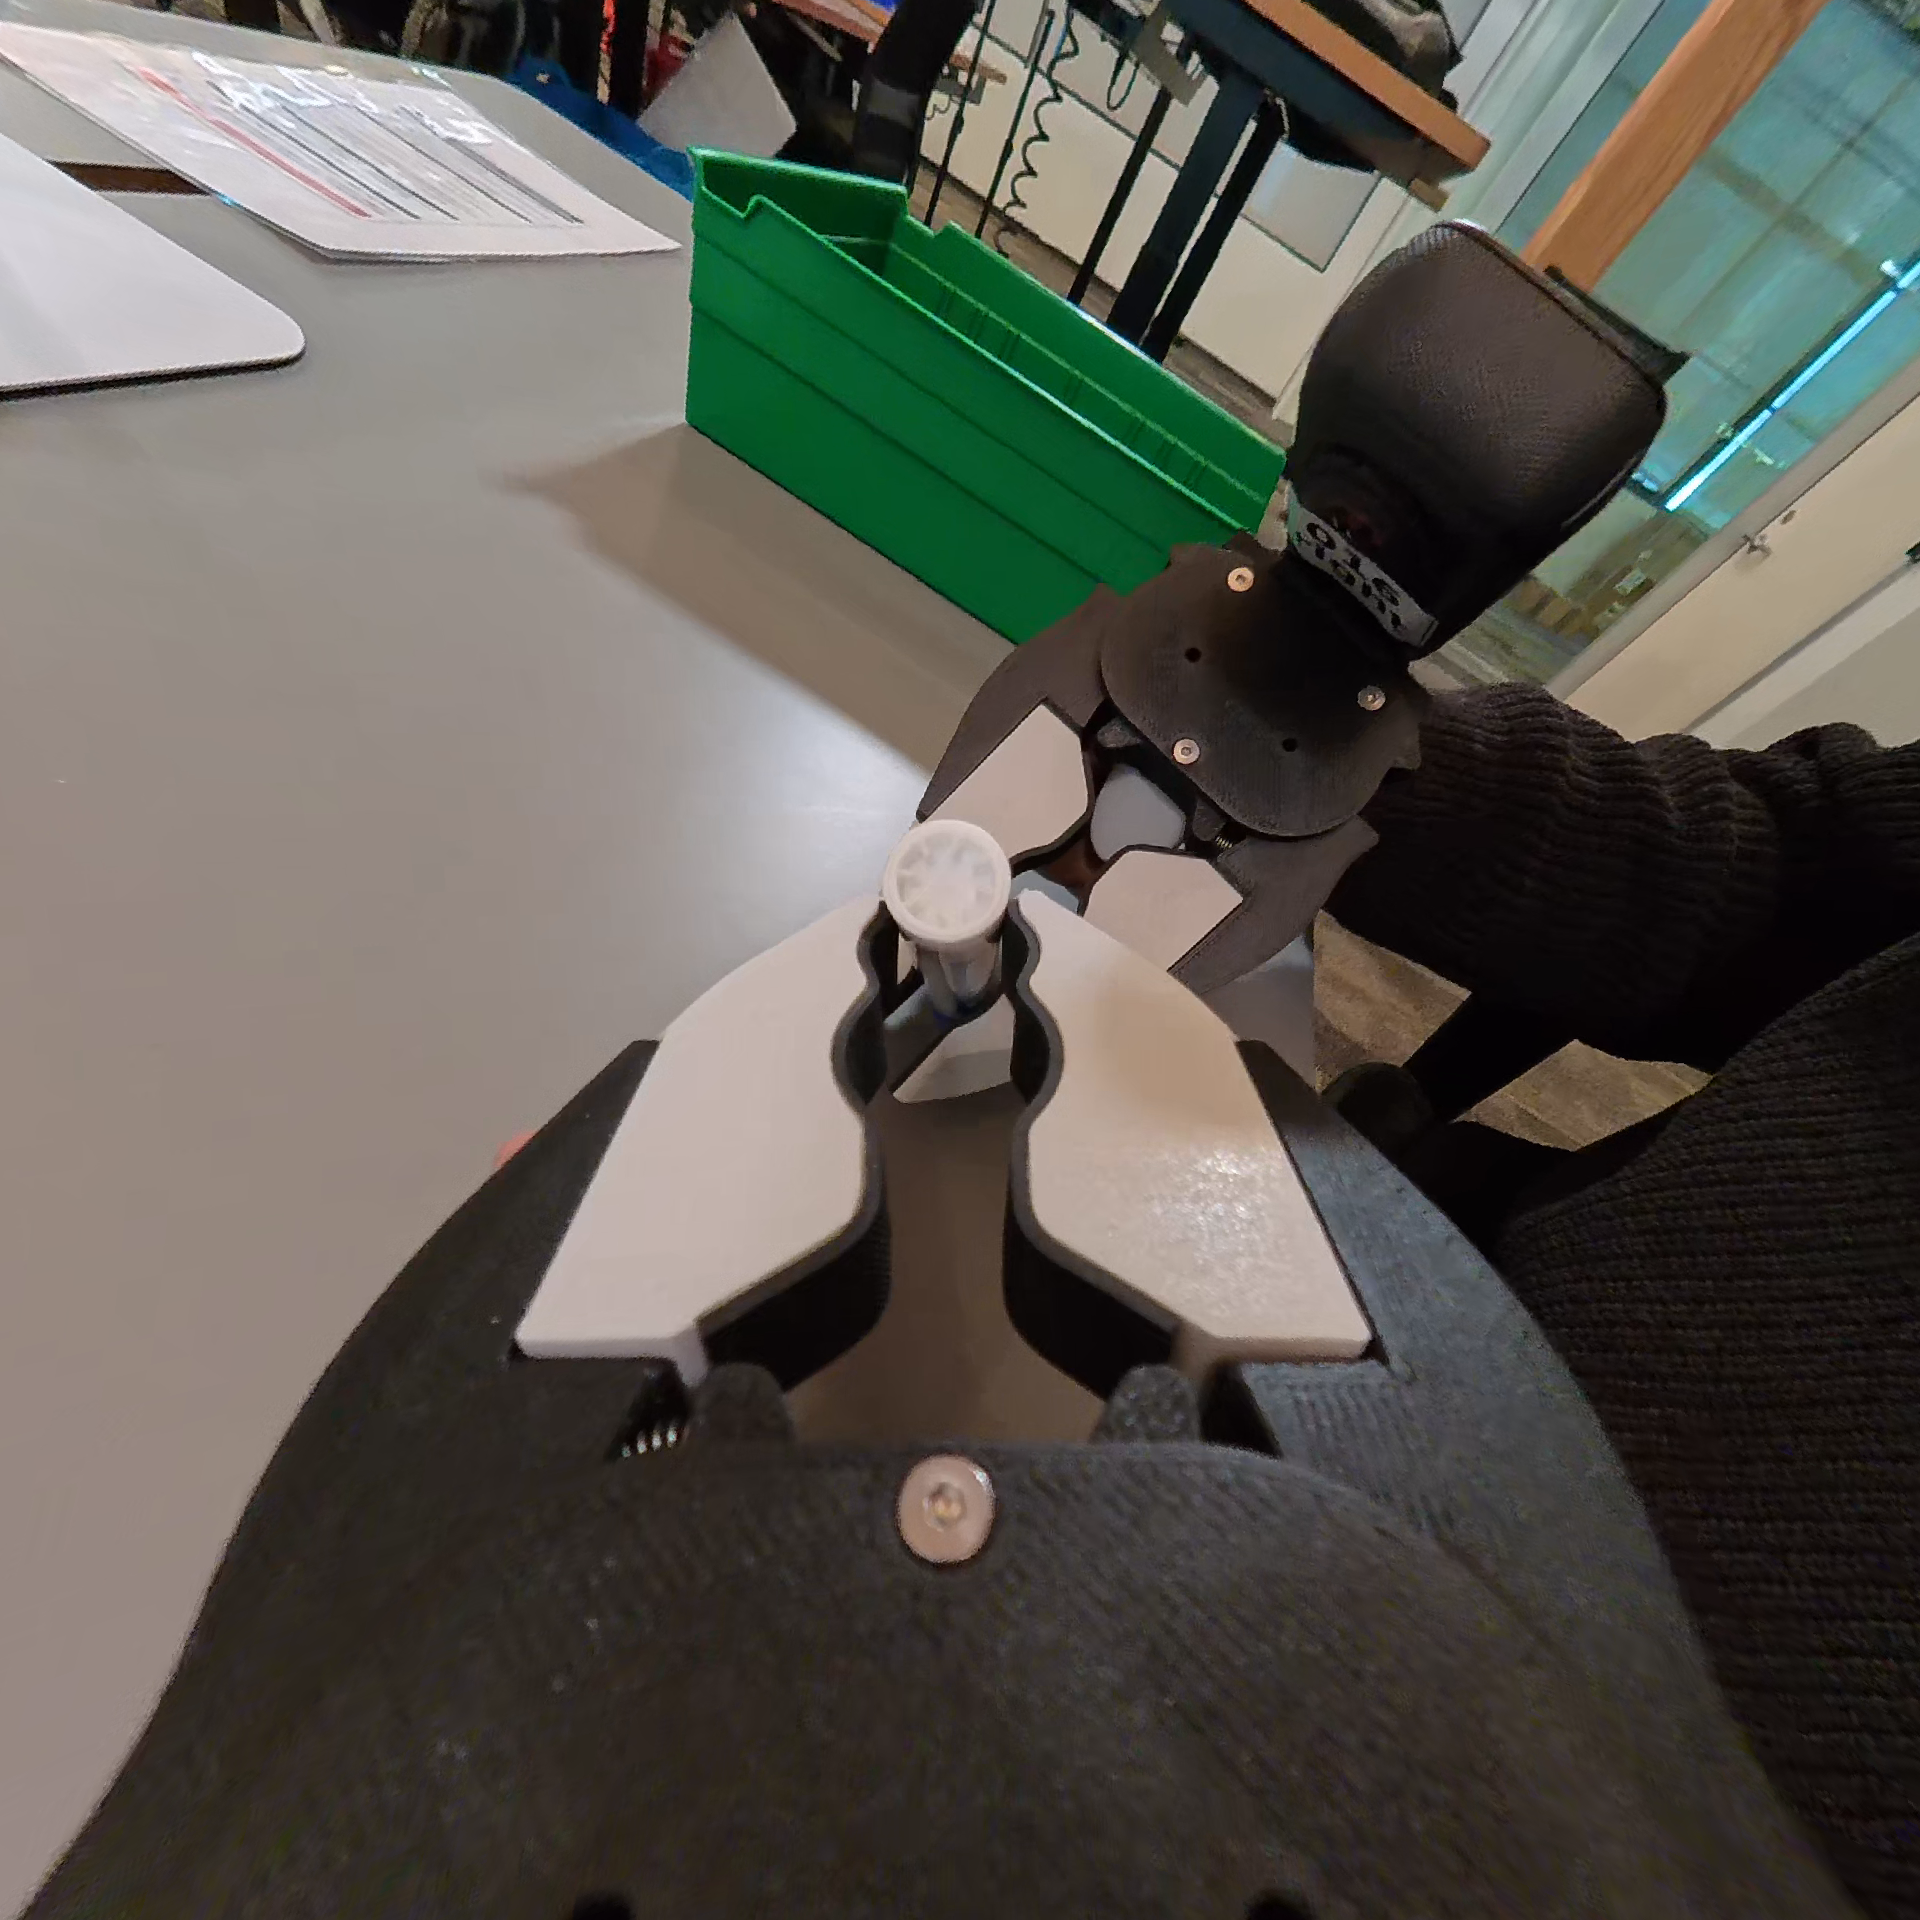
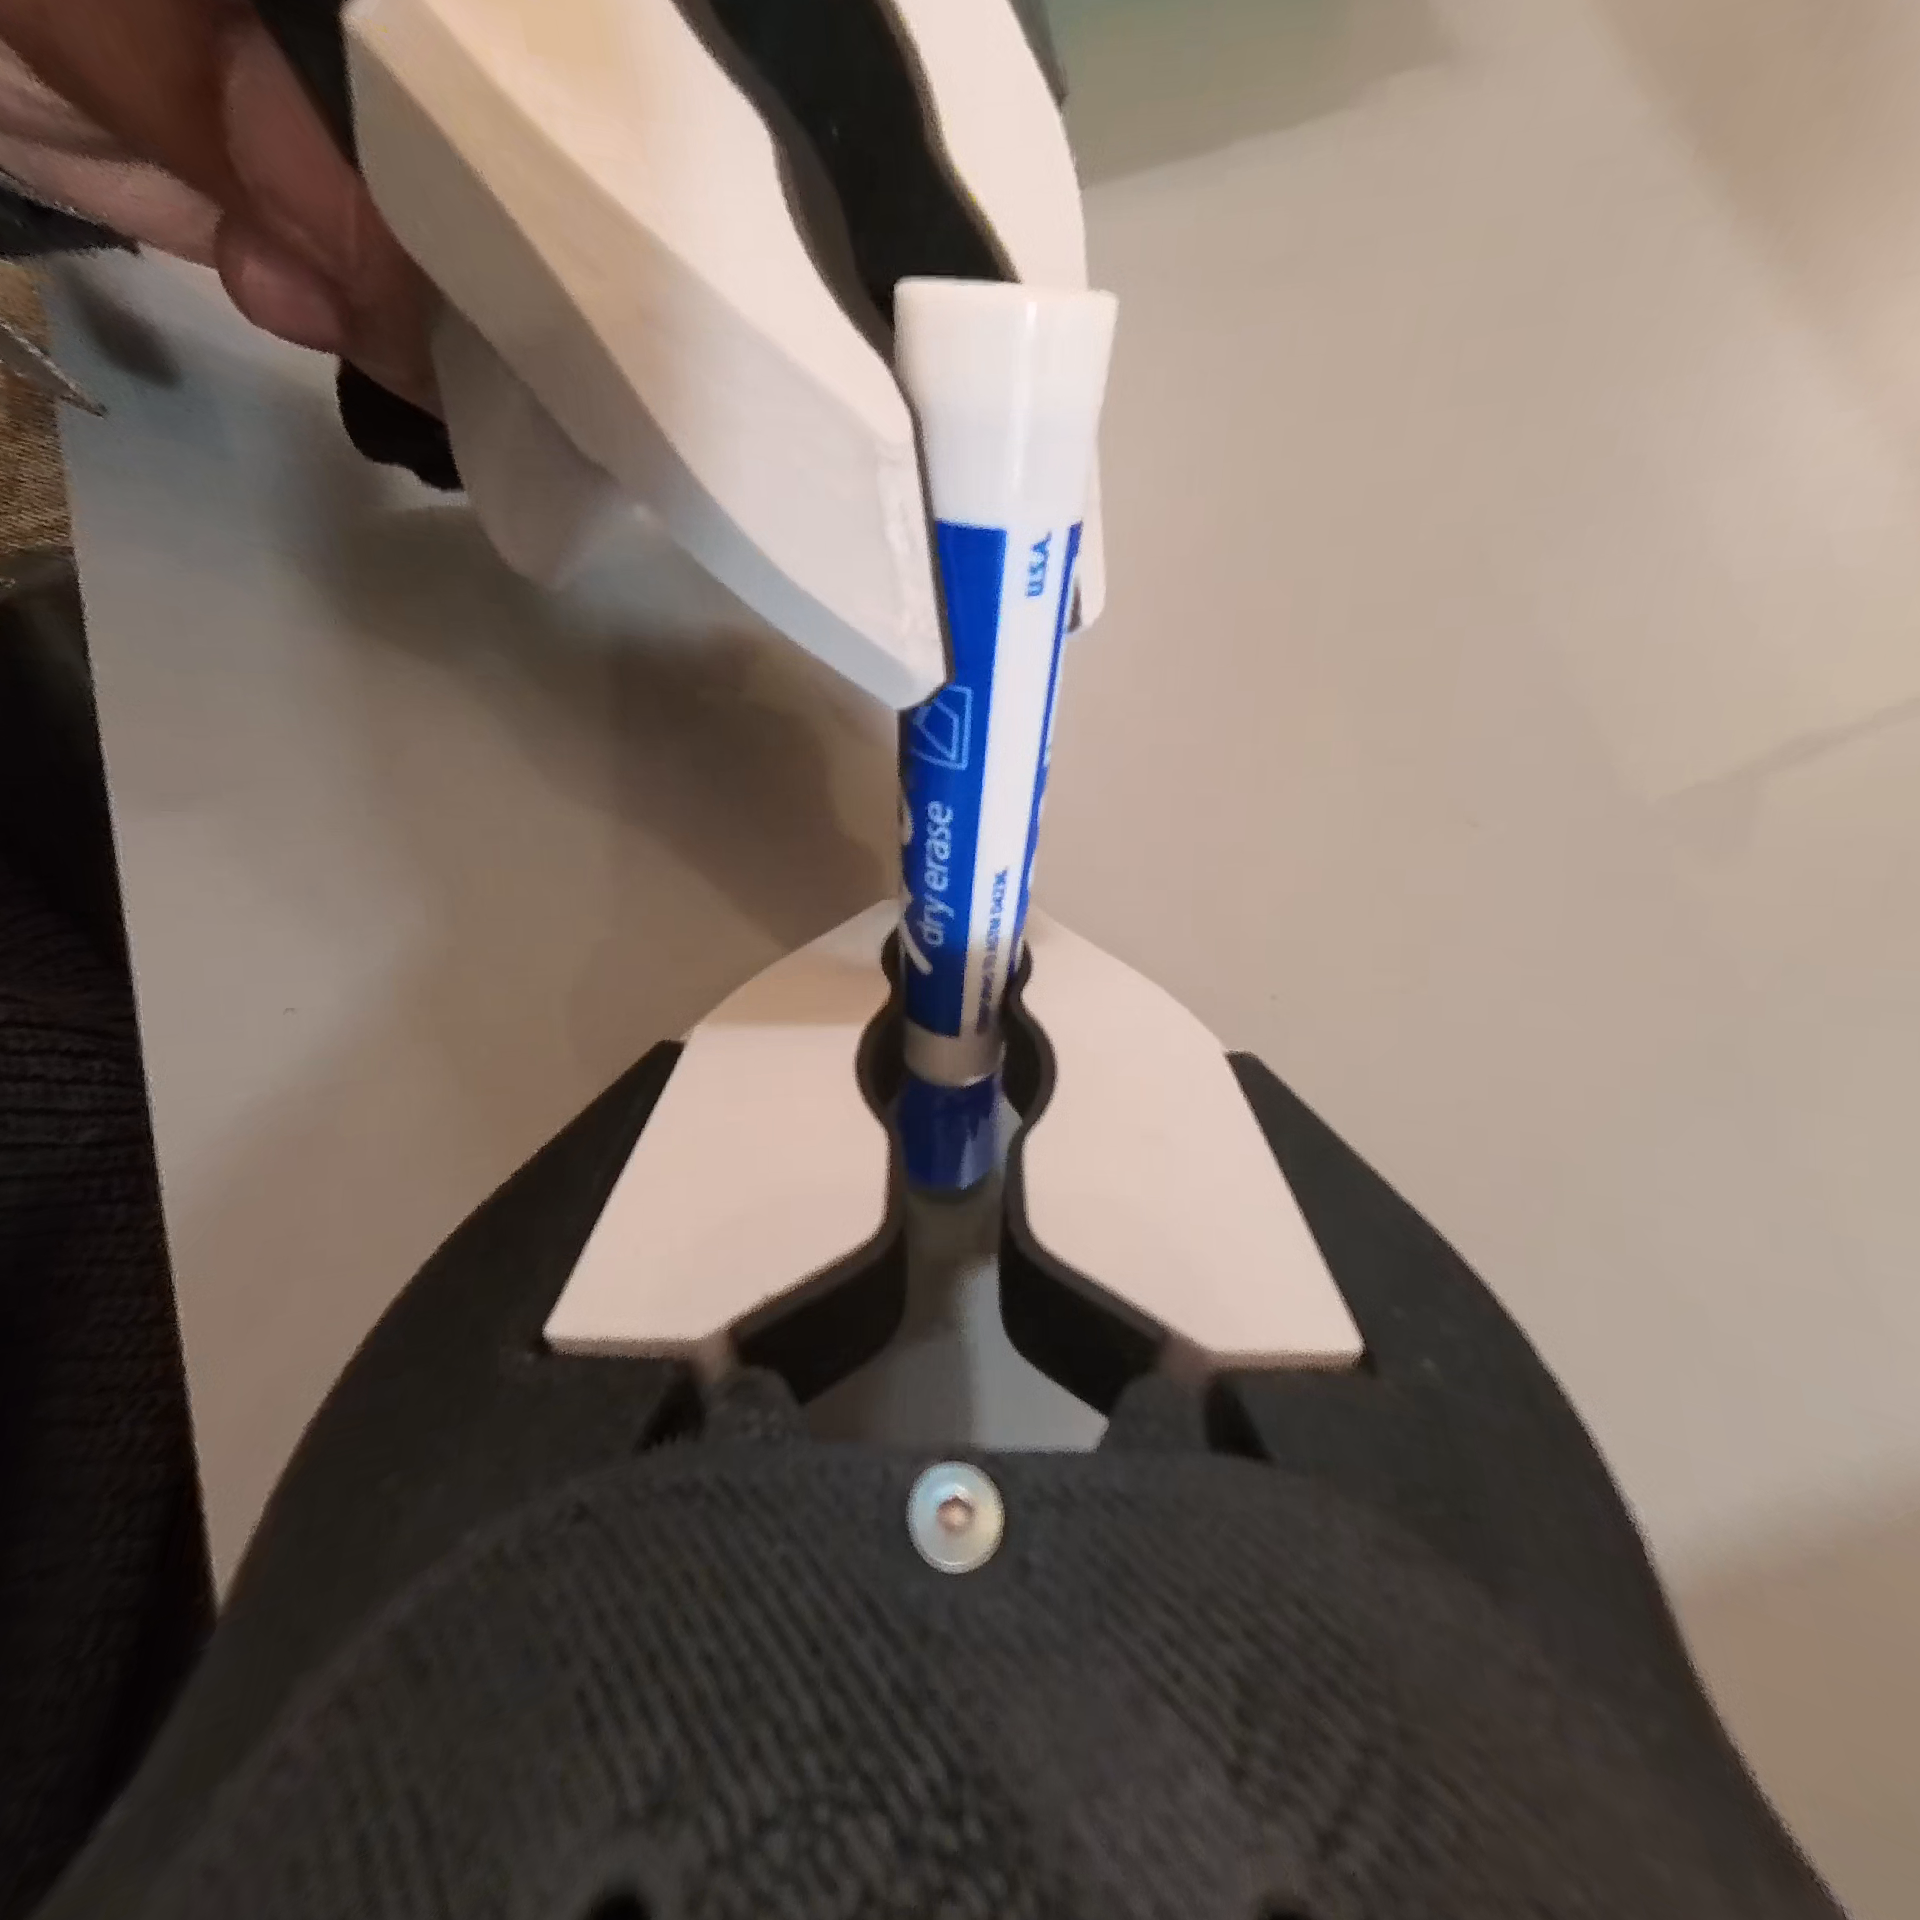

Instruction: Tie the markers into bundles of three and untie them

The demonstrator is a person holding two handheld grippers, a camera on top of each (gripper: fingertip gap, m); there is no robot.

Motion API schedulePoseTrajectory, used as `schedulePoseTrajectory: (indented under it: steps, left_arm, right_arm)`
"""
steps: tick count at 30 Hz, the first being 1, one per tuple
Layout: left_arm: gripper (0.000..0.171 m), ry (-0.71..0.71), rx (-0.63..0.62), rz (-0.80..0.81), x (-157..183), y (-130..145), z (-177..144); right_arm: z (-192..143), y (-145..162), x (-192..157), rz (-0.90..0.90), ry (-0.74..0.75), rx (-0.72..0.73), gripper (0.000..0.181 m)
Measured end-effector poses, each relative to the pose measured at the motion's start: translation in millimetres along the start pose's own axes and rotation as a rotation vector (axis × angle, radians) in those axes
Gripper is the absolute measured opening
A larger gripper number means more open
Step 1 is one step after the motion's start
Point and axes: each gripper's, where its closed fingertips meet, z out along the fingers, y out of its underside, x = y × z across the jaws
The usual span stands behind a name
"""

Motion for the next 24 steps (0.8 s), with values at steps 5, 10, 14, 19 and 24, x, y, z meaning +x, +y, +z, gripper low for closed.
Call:
schedulePoseTrajectory:
  steps: [5,10,14,19,24]
  left_arm:
    - [0.033,0.006,0.035,-0.035,-2,-2,-1]
    - [0.048,-0.02,0.01,-0.052,-8,5,2]
    - [0.054,-0.024,-0.01,-0.066,-11,10,4]
    - [0.06,0.042,0.001,-0.056,0,10,7]
    - [0.059,0.116,0.007,-0.002,23,8,12]
  right_arm:
    - [-5,-2,-10,0.055,-0.106,-0.004,0.014]
    - [-12,12,-13,0.084,-0.171,-0.084,0.015]
    - [-25,33,-7,0.045,-0.126,-0.218,0.014]
    - [-49,49,-8,-0.004,-0.093,-0.344,0.014]
    - [-49,62,-13,-0.019,-0.11,-0.422,0.014]
